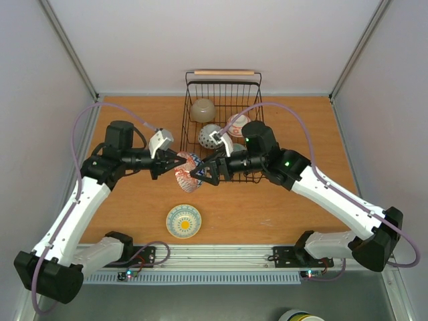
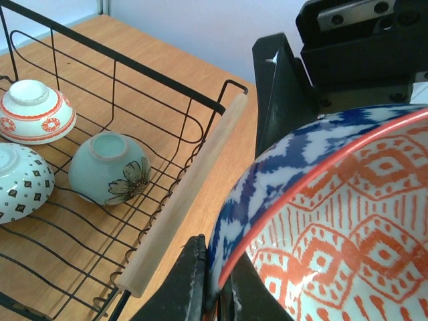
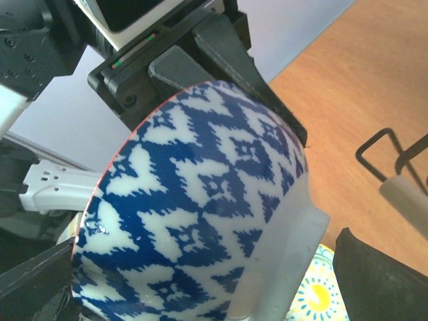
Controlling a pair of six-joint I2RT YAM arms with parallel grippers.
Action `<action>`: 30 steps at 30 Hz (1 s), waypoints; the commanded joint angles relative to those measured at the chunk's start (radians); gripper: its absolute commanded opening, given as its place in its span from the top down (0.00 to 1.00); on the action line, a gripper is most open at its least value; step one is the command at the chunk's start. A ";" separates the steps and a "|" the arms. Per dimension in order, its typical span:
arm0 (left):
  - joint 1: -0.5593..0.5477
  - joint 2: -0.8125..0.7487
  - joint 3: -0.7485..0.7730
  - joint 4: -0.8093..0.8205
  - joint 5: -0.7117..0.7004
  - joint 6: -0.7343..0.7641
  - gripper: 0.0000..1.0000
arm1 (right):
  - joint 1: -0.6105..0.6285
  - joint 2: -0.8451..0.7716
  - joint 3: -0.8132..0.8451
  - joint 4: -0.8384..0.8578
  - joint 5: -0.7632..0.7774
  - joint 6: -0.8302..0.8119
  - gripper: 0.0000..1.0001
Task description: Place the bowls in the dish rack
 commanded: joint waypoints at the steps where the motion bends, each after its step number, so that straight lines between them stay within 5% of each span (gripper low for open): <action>1: 0.005 -0.042 0.010 0.079 0.103 -0.024 1.00 | -0.013 0.034 -0.027 -0.023 -0.095 0.032 0.03; 4: 0.007 -0.047 0.005 0.089 0.098 -0.031 1.00 | -0.016 0.047 -0.035 0.021 -0.173 0.039 0.26; 10: 0.011 -0.050 0.003 0.095 0.098 -0.038 0.99 | -0.028 0.056 -0.038 0.056 -0.228 0.087 0.96; 15: 0.009 -0.063 -0.007 0.128 0.012 -0.076 0.98 | -0.034 0.030 -0.013 -0.004 -0.164 0.013 0.99; 16: 0.010 -0.069 -0.011 0.141 -0.023 -0.086 0.87 | -0.033 0.025 0.009 -0.050 -0.105 -0.021 0.99; 19: 0.010 -0.081 -0.021 0.168 -0.105 -0.111 0.31 | -0.036 0.029 0.104 -0.197 0.114 -0.102 0.99; 22: 0.010 -0.081 -0.020 0.182 -0.181 -0.136 0.08 | -0.041 0.074 0.222 -0.322 0.305 -0.149 0.99; 30: 0.010 -0.084 -0.028 0.215 -0.335 -0.167 0.01 | -0.043 0.319 0.508 -0.522 0.608 -0.247 0.99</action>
